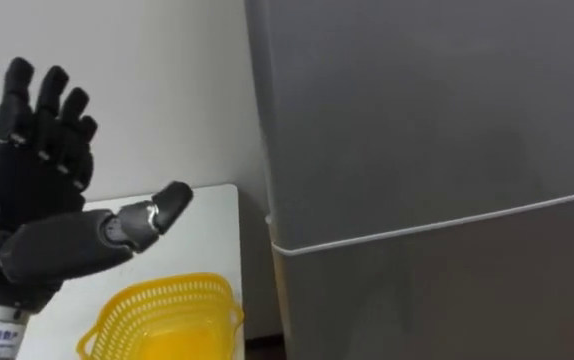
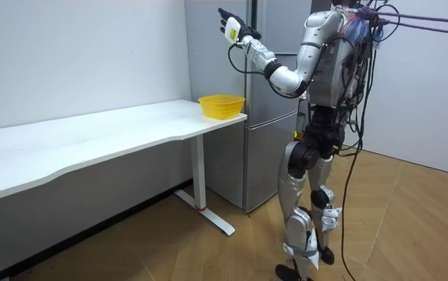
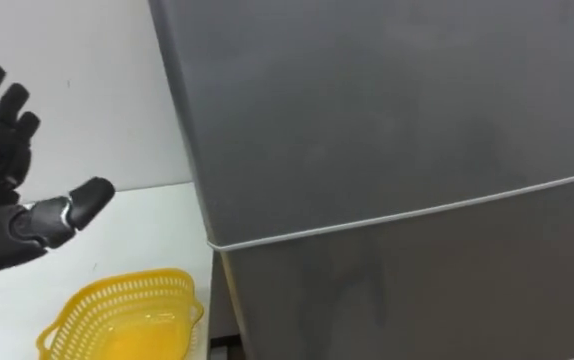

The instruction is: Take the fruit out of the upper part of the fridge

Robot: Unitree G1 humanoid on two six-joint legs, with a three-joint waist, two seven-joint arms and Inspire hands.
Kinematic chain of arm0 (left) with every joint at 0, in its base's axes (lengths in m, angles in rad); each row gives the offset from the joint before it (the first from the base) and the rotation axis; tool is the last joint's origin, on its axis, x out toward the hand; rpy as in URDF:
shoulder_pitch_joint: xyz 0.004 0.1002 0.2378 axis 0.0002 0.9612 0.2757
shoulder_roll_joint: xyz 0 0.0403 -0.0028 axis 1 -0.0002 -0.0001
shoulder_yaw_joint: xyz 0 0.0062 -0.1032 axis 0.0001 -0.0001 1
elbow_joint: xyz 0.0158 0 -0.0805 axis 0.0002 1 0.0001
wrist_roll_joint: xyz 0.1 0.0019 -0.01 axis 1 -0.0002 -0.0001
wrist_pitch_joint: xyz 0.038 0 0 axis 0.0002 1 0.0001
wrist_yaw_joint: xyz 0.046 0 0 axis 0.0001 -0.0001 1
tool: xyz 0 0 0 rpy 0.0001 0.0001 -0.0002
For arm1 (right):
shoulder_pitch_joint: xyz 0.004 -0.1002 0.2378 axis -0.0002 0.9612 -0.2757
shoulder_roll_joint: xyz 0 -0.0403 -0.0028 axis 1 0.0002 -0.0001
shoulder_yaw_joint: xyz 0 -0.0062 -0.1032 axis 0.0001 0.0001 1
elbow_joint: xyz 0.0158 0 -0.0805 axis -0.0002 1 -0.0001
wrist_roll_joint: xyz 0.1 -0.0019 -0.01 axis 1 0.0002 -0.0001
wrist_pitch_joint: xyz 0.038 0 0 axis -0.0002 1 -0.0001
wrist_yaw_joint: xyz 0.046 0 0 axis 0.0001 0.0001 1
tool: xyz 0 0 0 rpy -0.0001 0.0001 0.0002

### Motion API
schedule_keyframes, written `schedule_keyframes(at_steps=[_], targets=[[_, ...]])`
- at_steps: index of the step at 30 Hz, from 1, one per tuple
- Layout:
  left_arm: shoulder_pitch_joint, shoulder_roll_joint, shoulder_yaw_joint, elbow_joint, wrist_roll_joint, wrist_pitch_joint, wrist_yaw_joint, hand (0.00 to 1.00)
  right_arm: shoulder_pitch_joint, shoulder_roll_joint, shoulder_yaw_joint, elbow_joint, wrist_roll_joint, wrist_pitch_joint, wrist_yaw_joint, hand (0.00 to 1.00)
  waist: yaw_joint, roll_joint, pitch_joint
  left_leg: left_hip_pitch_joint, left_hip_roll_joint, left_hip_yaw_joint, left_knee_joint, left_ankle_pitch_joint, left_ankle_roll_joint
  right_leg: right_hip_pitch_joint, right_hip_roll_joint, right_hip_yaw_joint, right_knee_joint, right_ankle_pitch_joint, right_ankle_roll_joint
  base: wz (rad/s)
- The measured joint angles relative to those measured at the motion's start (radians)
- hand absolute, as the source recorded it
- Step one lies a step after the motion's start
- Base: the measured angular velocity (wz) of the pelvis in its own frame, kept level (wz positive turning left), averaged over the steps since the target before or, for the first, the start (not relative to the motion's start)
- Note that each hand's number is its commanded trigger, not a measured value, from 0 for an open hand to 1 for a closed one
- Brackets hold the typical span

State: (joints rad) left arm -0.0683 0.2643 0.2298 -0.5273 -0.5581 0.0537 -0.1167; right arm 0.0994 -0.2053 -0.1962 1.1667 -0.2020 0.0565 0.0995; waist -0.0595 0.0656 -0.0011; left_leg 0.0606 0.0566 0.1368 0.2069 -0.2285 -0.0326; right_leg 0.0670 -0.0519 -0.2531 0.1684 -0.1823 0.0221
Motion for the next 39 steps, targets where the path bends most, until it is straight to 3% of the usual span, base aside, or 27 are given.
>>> schedule_keyframes(at_steps=[4,8,14,21,36,37,38,39], targets=[[-0.014,0.003,-0.002,-0.005,0.001,0.020,-0.073,0.00,-0.002,-0.004,0.000,0.000,0.000,0.009,0.013,0.00,-0.001,-0.003,0.0011,0.000,0.000,0.000,-0.003,0.000,0.000,-0.002,0.000,0.000,0.000,0.000,0.000,0.00],[-0.033,0.033,-0.023,-0.006,0.003,0.034,-0.145,0.00,-0.002,-0.017,0.026,-0.001,-0.006,0.014,0.021,0.00,0.000,-0.003,-0.0023,-0.015,-0.001,0.000,-0.002,0.000,0.000,-0.016,0.000,0.000,0.002,0.000,0.000,0.00],[-0.083,0.035,-0.099,-0.006,0.029,0.055,-0.212,0.00,0.002,-0.026,0.069,0.022,-0.053,0.033,0.021,0.00,0.004,0.003,-0.0064,-0.014,0.000,0.001,-0.003,0.000,0.000,-0.015,0.000,0.000,0.002,0.000,0.000,0.00],[-0.085,0.034,-0.192,-0.006,0.029,0.066,-0.246,0.00,0.003,-0.026,0.110,0.040,-0.122,0.055,-0.002,0.00,-0.020,0.010,-0.0002,-0.014,0.000,0.004,-0.009,0.000,0.000,-0.015,0.000,0.002,0.003,0.000,0.000,0.00],[-0.085,0.033,-0.247,-0.002,0.030,0.067,-0.261,0.00,-0.034,-0.028,0.223,0.040,-0.149,0.067,0.007,0.00,-0.017,-0.006,0.0110,-0.014,0.000,0.015,-0.006,0.001,0.001,-0.015,-0.002,-0.001,0.007,0.000,0.000,0.00],[-0.085,0.033,-0.247,-0.002,0.030,0.067,-0.263,0.05,-0.034,-0.028,0.224,0.040,-0.149,0.067,0.007,0.00,-0.017,-0.006,0.0110,-0.014,0.000,0.015,-0.006,0.001,0.001,-0.015,-0.002,-0.001,0.007,0.000,0.000,0.00],[-0.085,0.033,-0.251,-0.002,0.030,0.067,-0.264,0.51,-0.034,-0.028,0.225,0.041,-0.149,0.067,0.008,0.00,-0.018,-0.006,0.0109,-0.014,0.001,0.015,-0.006,0.001,0.001,-0.015,-0.002,-0.001,0.007,0.000,0.000,0.00],[-0.085,0.033,-0.256,-0.002,0.030,0.067,-0.265,0.67,-0.036,-0.028,0.226,0.042,-0.150,0.067,0.010,0.00,-0.018,-0.006,0.0108,-0.014,0.001,0.015,-0.006,0.001,0.001,-0.016,-0.002,0.000,0.007,0.000,0.000,0.00]])
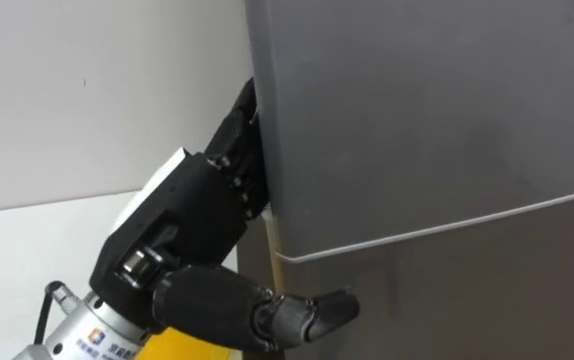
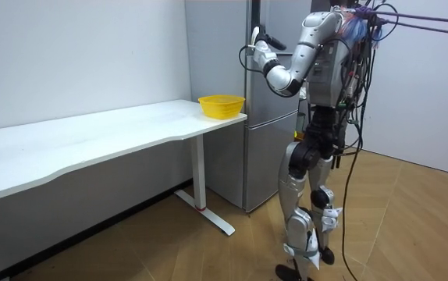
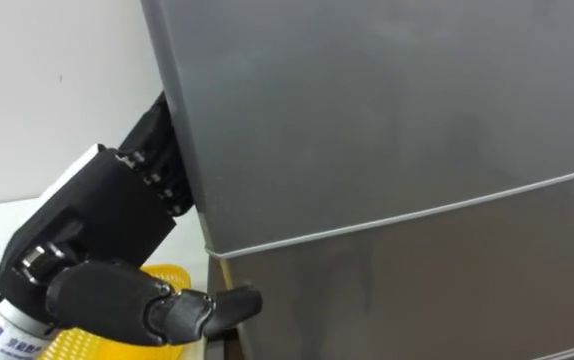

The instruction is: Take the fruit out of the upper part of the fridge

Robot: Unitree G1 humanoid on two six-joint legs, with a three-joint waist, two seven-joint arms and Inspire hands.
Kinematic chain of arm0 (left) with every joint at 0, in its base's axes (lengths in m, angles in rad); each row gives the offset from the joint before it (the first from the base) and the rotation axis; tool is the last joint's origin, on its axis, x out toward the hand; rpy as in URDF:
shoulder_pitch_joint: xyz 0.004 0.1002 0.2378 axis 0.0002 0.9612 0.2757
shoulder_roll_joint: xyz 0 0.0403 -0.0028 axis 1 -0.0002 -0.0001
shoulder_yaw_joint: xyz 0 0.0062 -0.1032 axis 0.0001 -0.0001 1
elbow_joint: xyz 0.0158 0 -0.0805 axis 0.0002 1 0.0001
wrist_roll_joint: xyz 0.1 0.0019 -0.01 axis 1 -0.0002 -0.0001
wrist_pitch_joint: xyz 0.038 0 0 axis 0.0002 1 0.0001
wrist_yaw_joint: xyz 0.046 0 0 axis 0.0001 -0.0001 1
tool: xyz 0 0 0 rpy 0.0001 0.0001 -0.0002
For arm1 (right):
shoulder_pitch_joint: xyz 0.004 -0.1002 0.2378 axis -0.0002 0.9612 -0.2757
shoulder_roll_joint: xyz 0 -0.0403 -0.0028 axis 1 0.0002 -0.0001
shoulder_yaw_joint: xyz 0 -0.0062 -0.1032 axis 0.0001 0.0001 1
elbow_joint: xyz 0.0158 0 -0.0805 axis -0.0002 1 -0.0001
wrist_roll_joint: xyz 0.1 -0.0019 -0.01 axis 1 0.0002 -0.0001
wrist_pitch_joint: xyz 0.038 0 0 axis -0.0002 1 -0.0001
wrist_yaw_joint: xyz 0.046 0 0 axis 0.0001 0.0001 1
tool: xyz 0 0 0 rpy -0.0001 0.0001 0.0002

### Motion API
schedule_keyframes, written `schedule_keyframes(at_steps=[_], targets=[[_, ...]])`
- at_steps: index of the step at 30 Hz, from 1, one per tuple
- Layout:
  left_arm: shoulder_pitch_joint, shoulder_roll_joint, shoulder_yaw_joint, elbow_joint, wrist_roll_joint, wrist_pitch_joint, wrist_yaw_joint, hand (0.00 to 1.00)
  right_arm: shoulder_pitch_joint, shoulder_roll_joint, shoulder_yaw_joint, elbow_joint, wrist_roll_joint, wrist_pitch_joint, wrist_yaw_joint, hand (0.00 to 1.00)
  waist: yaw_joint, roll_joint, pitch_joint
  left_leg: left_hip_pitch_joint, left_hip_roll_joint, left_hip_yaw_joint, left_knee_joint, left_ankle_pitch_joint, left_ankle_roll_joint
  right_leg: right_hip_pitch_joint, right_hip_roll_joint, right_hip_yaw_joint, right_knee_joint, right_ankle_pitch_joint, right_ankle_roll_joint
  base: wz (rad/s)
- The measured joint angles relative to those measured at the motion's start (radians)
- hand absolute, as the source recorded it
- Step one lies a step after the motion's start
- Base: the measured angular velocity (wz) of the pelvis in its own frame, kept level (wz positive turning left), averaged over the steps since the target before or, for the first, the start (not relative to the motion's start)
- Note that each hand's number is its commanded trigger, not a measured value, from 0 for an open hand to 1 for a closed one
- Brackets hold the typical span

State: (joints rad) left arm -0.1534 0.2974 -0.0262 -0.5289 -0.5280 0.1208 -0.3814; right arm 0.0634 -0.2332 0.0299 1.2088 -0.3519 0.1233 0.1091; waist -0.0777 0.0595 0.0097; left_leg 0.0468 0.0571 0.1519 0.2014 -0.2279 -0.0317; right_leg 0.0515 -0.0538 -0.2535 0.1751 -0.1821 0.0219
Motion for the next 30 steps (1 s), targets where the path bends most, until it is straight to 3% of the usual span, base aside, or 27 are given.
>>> schedule_keyframes(at_steps=[1,8,10,13,14,15,28,30], targets=[[0.000,0.000,-0.001,0.000,0.000,0.000,0.000,1.00,-0.001,0.000,0.001,0.000,0.000,0.000,0.001,0.00,0.000,0.000,-0.0001,0.000,0.000,0.000,0.000,0.000,0.000,0.000,0.000,0.000,0.000,0.000,0.000,0.00],[0.000,-0.006,0.019,0.008,0.000,0.000,0.013,1.00,-0.005,-0.001,0.017,0.003,-0.001,0.001,0.003,0.00,0.001,0.002,-0.0017,0.000,0.000,-0.001,-0.001,0.000,0.000,0.001,0.000,0.001,0.001,0.000,0.000,0.01],[-0.001,-0.009,0.022,0.008,0.000,0.000,0.014,0.92,-0.005,-0.001,0.019,0.003,-0.001,0.001,0.003,0.00,0.001,0.002,-0.0017,0.000,0.000,-0.001,0.000,0.000,0.000,0.001,0.000,0.001,0.001,0.000,0.000,0.00],[-0.001,-0.013,-0.004,0.009,0.004,0.002,0.014,0.65,-0.008,-0.001,0.026,0.011,-0.001,0.001,0.003,0.00,0.006,0.003,-0.0016,0.000,0.000,-0.001,0.000,0.001,0.002,0.001,-0.001,0.000,0.005,0.000,0.000,0.00],[-0.002,-0.014,-0.003,0.011,0.013,0.002,0.023,0.17,-0.010,-0.001,0.027,0.012,-0.001,0.001,0.003,0.00,0.002,0.003,-0.0010,0.000,0.000,-0.001,0.000,0.002,0.002,0.001,-0.001,0.001,0.007,0.000,0.000,0.00],[-0.005,-0.014,0.001,0.013,0.015,0.002,0.025,0.00,-0.010,-0.001,0.027,0.012,-0.001,0.001,0.003,0.00,0.000,0.003,-0.0004,0.000,0.000,-0.001,0.000,0.002,0.003,0.001,-0.001,0.002,0.009,0.000,0.000,0.00],[-0.009,-0.008,-0.024,0.012,-0.015,0.002,-0.027,0.00,-0.009,-0.003,0.026,0.013,-0.011,0.002,0.014,0.00,0.002,0.004,0.0003,0.001,-0.003,0.002,0.005,0.004,0.007,-0.003,-0.006,0.002,0.011,0.000,0.000,0.00],[-0.009,-0.005,-0.024,0.012,-0.033,0.004,-0.031,0.00,-0.010,-0.007,0.026,0.012,-0.011,0.003,0.026,0.00,0.004,0.007,-0.0036,-0.002,-0.002,0.009,0.006,0.004,0.007,-0.013,-0.006,0.003,0.012,0.000,0.000,0.00]])
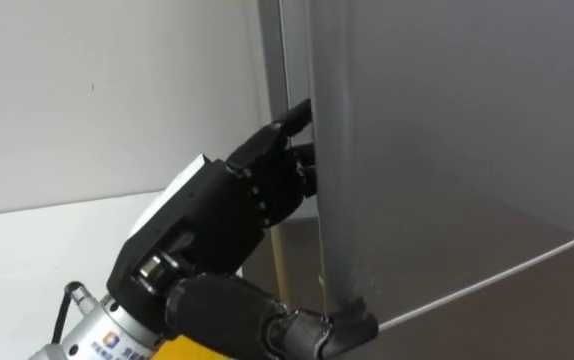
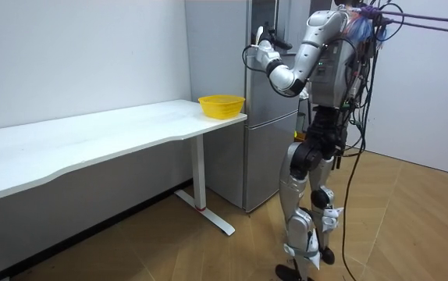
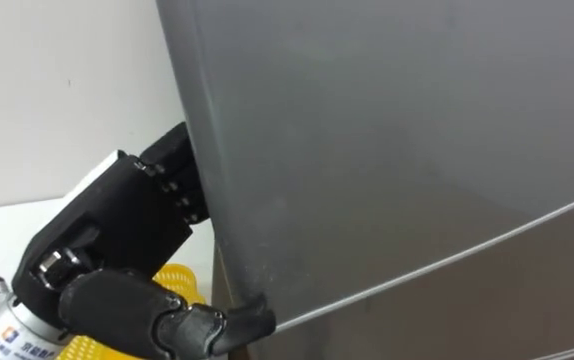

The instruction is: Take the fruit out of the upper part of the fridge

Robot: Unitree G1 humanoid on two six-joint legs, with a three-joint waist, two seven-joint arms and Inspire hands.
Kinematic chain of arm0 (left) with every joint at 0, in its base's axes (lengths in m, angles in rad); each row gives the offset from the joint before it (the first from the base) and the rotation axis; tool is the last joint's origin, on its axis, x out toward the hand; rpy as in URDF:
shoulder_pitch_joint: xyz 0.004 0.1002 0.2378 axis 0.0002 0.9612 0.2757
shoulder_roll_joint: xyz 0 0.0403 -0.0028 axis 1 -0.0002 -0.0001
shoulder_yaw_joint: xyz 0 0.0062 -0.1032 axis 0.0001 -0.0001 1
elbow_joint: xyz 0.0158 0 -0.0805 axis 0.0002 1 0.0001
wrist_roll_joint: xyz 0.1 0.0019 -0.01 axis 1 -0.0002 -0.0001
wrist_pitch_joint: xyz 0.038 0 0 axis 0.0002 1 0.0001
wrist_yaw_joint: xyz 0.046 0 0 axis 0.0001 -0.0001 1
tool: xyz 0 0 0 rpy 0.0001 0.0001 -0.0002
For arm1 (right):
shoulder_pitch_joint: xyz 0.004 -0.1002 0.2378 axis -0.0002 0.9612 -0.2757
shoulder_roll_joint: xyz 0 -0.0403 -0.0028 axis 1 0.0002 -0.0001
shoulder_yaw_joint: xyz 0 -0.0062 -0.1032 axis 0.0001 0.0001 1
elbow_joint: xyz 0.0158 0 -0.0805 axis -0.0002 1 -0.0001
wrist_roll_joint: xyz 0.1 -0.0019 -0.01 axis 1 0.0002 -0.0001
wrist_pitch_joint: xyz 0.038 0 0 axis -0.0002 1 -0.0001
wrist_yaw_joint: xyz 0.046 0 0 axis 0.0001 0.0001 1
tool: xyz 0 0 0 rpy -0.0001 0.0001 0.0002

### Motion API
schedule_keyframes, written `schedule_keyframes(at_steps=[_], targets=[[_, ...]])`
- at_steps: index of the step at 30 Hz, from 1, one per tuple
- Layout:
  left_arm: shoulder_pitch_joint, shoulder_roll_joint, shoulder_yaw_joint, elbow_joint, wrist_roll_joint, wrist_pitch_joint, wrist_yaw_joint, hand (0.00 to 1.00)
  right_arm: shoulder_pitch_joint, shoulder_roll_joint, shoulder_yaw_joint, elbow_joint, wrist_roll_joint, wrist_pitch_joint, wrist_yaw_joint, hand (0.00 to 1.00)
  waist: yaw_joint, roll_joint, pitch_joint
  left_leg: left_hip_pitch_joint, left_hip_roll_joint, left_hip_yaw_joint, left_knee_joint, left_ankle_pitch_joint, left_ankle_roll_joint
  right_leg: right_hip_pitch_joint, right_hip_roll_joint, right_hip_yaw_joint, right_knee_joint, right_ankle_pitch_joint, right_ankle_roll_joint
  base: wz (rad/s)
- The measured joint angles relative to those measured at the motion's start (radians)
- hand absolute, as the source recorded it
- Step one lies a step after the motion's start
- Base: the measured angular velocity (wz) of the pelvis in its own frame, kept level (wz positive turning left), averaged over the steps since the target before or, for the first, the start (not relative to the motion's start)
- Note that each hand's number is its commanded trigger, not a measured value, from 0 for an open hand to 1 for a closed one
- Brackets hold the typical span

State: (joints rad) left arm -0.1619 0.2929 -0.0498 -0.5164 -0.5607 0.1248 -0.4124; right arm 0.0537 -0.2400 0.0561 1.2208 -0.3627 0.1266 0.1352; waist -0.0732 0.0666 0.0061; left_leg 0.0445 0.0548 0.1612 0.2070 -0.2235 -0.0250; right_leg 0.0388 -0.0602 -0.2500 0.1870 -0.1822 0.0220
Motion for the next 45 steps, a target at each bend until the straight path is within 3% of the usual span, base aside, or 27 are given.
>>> schedule_keyframes(at_steps=[3,13,18,26,28,30,38,45], targets=[[0.000,0.006,0.000,0.000,-0.020,0.001,-0.014,0.00,0.000,-0.001,0.000,-0.002,0.000,0.005,0.014,0.00,0.000,0.002,-0.0047,-0.002,0.000,0.000,0.000,0.000,0.000,-0.001,0.000,-0.001,0.002,0.000,0.000,0.00],[-0.002,0.012,-0.033,-0.002,-0.037,0.000,-0.007,0.00,-0.010,-0.005,0.000,0.002,0.002,0.006,0.020,0.00,-0.007,0.009,-0.0088,-0.010,0.000,0.000,0.010,0.000,0.000,0.013,-0.005,-0.025,-0.002,0.000,0.001,0.07],[-0.006,0.014,-0.043,-0.002,-0.038,0.000,-0.014,0.00,-0.028,-0.011,0.000,0.014,0.002,0.005,0.021,0.00,-0.009,0.017,-0.0072,-0.013,-0.002,0.005,0.017,0.002,0.004,0.011,-0.008,-0.028,-0.003,0.000,0.002,0.05],[-0.026,0.009,-0.074,-0.007,-0.063,0.000,-0.063,0.00,-0.033,-0.021,0.001,0.036,0.000,0.004,0.021,0.00,-0.015,0.009,-0.0023,-0.017,-0.012,0.004,0.017,0.007,0.011,0.011,-0.018,-0.026,-0.001,-0.002,0.010,0.02],[-0.038,0.008,-0.092,-0.010,-0.081,0.000,-0.072,0.00,-0.034,-0.021,0.001,0.041,-0.001,0.005,0.022,0.00,-0.017,0.009,-0.0028,-0.019,-0.014,0.008,0.016,0.007,0.012,0.002,-0.020,-0.021,0.000,-0.002,0.012,-0.05],[-0.080,0.008,-0.125,-0.010,-0.093,0.000,-0.075,0.00,-0.035,-0.023,0.001,0.040,0.000,0.004,0.030,0.00,-0.018,0.003,-0.0019,-0.022,-0.014,0.029,0.016,0.008,0.013,-0.006,-0.021,-0.004,0.003,0.000,0.015,-0.18],[-0.229,0.013,-0.260,-0.010,-0.127,-0.001,-0.152,0.00,-0.036,-0.023,0.003,0.041,0.001,-0.003,0.032,0.00,-0.047,0.001,-0.0048,-0.014,-0.014,0.031,0.014,0.008,0.013,-0.004,-0.021,0.015,0.007,0.004,0.017,-0.10],[-0.243,0.011,-0.313,-0.011,-0.134,-0.001,-0.172,0.00,-0.054,-0.024,0.012,0.047,0.013,-0.004,0.028,0.00,-0.081,0.004,-0.0067,-0.006,-0.011,0.032,0.013,0.008,0.013,-0.004,-0.013,0.033,0.003,0.008,0.011,-0.07]])
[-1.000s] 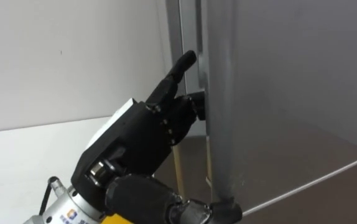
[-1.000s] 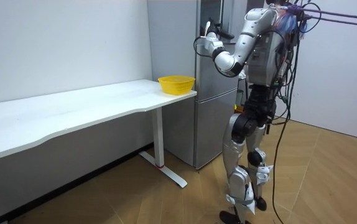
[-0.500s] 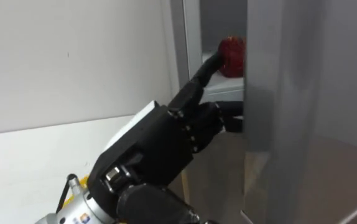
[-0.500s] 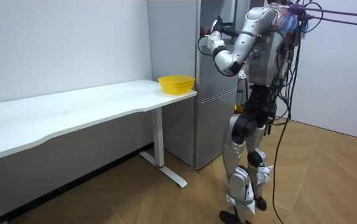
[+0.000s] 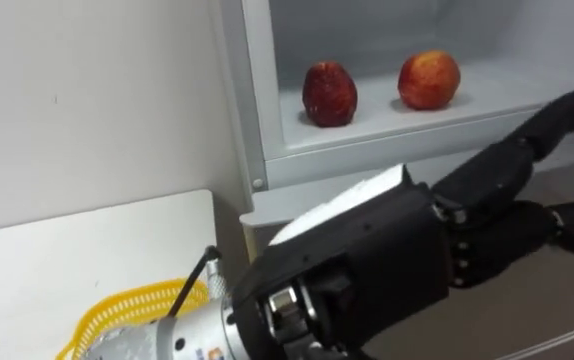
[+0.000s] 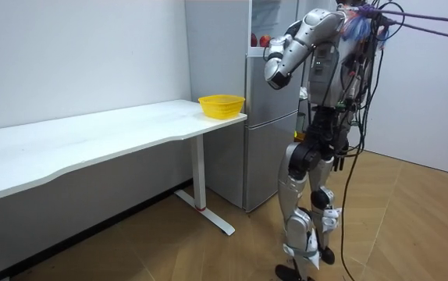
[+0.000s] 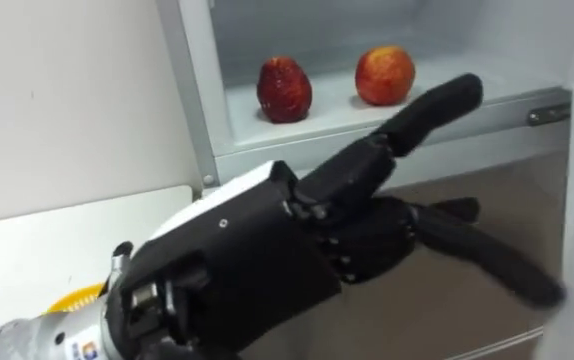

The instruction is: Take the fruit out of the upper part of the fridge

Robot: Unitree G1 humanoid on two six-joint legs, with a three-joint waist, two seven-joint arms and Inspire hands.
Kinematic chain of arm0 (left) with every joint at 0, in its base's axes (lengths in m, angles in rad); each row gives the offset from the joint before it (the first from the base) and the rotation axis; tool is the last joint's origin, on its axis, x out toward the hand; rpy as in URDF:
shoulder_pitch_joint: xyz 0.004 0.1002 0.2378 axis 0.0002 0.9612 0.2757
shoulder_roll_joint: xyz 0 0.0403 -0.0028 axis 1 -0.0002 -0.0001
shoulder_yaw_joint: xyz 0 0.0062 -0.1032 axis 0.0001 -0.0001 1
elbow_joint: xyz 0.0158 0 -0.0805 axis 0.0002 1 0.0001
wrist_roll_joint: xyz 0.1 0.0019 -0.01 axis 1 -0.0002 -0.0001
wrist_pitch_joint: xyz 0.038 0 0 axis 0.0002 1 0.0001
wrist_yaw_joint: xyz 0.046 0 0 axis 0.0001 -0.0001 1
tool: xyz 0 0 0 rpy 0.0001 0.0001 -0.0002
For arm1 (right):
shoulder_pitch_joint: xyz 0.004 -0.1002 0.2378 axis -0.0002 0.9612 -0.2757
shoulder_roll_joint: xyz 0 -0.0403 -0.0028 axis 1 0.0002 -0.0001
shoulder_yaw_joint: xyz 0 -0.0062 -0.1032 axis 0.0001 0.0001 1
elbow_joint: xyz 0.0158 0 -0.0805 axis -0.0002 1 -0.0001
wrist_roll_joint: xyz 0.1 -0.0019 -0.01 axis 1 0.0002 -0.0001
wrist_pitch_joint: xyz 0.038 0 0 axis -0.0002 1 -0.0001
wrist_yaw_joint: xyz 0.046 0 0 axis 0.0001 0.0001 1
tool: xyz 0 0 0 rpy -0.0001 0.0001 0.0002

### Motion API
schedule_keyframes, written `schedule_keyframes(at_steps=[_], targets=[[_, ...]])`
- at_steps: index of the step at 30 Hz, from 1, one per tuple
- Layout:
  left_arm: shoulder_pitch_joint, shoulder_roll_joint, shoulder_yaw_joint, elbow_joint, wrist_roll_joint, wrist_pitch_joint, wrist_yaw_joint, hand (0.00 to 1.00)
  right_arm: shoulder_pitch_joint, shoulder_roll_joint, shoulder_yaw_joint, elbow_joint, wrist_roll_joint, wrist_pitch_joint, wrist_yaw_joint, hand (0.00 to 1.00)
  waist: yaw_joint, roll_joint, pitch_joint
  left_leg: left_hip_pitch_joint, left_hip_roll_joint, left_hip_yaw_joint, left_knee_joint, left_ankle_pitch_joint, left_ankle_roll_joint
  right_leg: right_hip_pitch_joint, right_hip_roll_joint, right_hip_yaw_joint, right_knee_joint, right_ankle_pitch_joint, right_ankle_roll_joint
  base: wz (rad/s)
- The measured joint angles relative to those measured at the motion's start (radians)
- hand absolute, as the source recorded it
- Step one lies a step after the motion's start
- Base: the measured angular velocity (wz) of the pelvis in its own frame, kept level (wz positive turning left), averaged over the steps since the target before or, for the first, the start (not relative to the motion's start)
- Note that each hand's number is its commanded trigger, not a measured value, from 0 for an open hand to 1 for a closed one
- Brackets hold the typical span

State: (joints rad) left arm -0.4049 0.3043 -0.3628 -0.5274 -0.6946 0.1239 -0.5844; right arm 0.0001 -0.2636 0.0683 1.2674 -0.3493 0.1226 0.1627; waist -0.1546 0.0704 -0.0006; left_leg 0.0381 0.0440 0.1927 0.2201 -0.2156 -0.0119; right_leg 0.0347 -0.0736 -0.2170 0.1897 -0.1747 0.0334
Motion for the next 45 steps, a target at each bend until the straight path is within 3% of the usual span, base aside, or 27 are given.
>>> schedule_keyframes(at_steps=[7,16,20,23,29,34,38,45], targets=[[-0.004,-0.007,-0.041,0.000,0.000,0.000,-0.017,0.00,0.000,0.000,0.021,0.005,0.024,-0.001,-0.005,0.00,-0.008,0.000,-0.0001,0.007,0.003,0.019,0.000,0.000,0.000,-0.001,0.002,0.005,-0.003,0.000,0.000,0.01],[-0.012,-0.047,-0.082,0.001,0.010,0.000,-0.017,0.00,-0.002,-0.001,0.050,0.007,0.039,-0.004,-0.008,0.00,-0.009,-0.001,-0.0006,0.009,0.007,0.029,-0.001,0.000,0.000,0.000,0.005,0.012,-0.001,0.005,-0.002,-0.02],[-0.102,-0.061,-0.108,0.016,0.022,0.000,-0.020,0.00,-0.002,-0.003,0.078,0.008,0.038,-0.008,0.002,0.00,-0.009,-0.002,-0.0002,0.010,0.007,0.031,0.000,0.000,0.000,0.000,0.005,0.013,-0.002,0.005,-0.002,0.00],[-0.123,-0.087,-0.123,0.016,0.043,0.000,-0.025,0.00,-0.002,-0.003,0.079,0.014,0.036,-0.017,0.003,0.00,-0.011,-0.002,-0.0001,0.014,0.007,0.038,-0.001,0.000,0.000,0.000,0.006,0.019,-0.003,0.005,-0.002,-0.05],[-0.132,-0.127,-0.198,0.028,0.080,0.001,-0.018,0.00,-0.025,-0.003,0.108,0.014,0.038,-0.012,0.005,0.00,-0.060,0.000,0.0002,0.007,0.008,0.047,0.000,0.000,0.000,-0.002,0.006,0.019,-0.013,0.005,-0.002,0.01],[-0.167,-0.170,-0.211,0.045,0.084,0.001,0.002,0.00,-0.044,-0.002,0.108,0.013,0.027,-0.012,0.001,0.00,-0.090,0.019,-0.0047,0.000,0.011,0.060,0.002,0.000,0.000,-0.012,0.009,0.028,-0.016,0.008,-0.003,-0.07],[-0.207,-0.175,-0.229,0.059,0.078,0.001,0.019,0.00,-0.059,-0.002,0.108,0.017,0.011,-0.013,0.000,0.00,-0.120,0.032,-0.0027,-0.002,0.013,0.059,0.002,0.000,0.000,-0.015,0.012,0.040,-0.014,0.009,-0.004,-0.11],[-0.266,-0.193,-0.249,0.103,0.078,0.001,0.038,0.00,-0.062,-0.006,0.108,0.043,0.025,-0.018,-0.007,0.00,-0.162,0.032,-0.0023,-0.003,0.015,0.060,0.002,0.000,0.000,-0.016,0.014,0.049,-0.017,0.010,-0.006,-0.05]])
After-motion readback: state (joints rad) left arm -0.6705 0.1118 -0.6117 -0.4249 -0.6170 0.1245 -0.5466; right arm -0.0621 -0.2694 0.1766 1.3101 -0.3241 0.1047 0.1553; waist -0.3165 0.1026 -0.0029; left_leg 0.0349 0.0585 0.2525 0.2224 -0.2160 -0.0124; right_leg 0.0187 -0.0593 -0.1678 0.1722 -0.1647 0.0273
